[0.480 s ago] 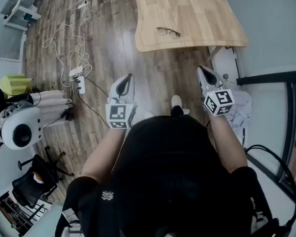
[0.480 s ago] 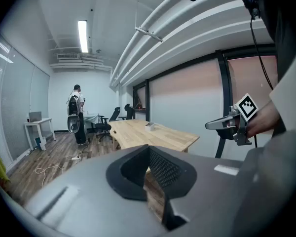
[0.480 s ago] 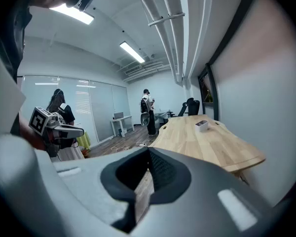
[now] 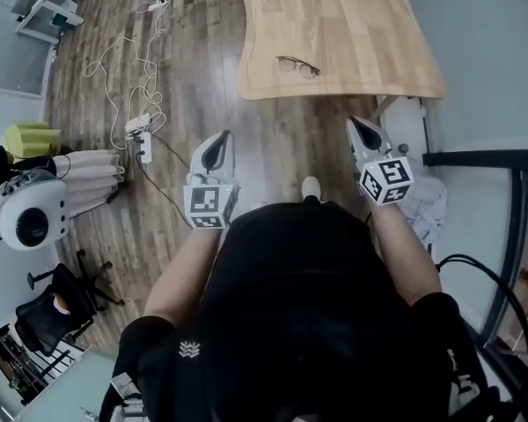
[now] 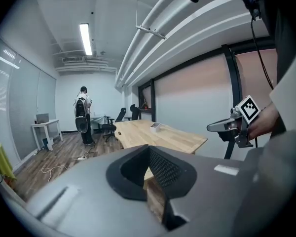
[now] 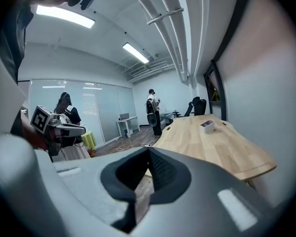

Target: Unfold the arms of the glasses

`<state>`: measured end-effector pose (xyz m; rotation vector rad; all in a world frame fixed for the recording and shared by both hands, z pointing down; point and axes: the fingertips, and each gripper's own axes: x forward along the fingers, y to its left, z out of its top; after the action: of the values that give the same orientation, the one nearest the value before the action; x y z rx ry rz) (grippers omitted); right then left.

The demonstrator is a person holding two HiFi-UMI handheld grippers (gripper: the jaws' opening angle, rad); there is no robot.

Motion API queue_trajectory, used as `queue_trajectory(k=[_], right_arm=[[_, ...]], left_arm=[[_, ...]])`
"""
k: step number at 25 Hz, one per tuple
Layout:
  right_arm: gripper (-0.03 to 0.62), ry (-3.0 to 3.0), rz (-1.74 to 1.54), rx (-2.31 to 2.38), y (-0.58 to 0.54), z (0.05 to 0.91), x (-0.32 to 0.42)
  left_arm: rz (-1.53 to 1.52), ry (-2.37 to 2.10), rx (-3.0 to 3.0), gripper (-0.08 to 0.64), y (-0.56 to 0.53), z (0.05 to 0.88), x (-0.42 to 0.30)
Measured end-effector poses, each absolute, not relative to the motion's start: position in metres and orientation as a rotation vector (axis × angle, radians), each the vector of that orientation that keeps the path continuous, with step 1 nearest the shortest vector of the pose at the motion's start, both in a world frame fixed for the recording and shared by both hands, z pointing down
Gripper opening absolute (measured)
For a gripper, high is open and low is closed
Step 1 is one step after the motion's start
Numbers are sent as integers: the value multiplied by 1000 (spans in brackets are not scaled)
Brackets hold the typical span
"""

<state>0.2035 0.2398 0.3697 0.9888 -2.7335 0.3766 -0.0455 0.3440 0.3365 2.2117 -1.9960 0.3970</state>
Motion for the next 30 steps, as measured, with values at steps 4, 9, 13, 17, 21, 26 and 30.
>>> queue_trajectory(k=[4,9,13,17,21,26,30], right_arm=[[2,-2755,378,934,216,371,215],[2,-2745,390,807,193,397,219],[2,-2711,473,774,175,414,215],[2,-2707,441,693,160,413,187],[2,-2678,446,706,132,420,160],[2,-2642,397,666,106,418,119],[2,-2594,372,635,82,421,91]], left_arm=[[388,-2027,2196,6,319,335,-34],[352,-2066,2103,6,297,347,-23],[382,-2049,2082,6,286,355,-17],[397,-2035,2066,6,263,360,-38],[403,-1982,2102,6,232,375,-56],[380,-1926,2146,6,185,386,-87],[356,-1888,2184,6,149,390,-111]])
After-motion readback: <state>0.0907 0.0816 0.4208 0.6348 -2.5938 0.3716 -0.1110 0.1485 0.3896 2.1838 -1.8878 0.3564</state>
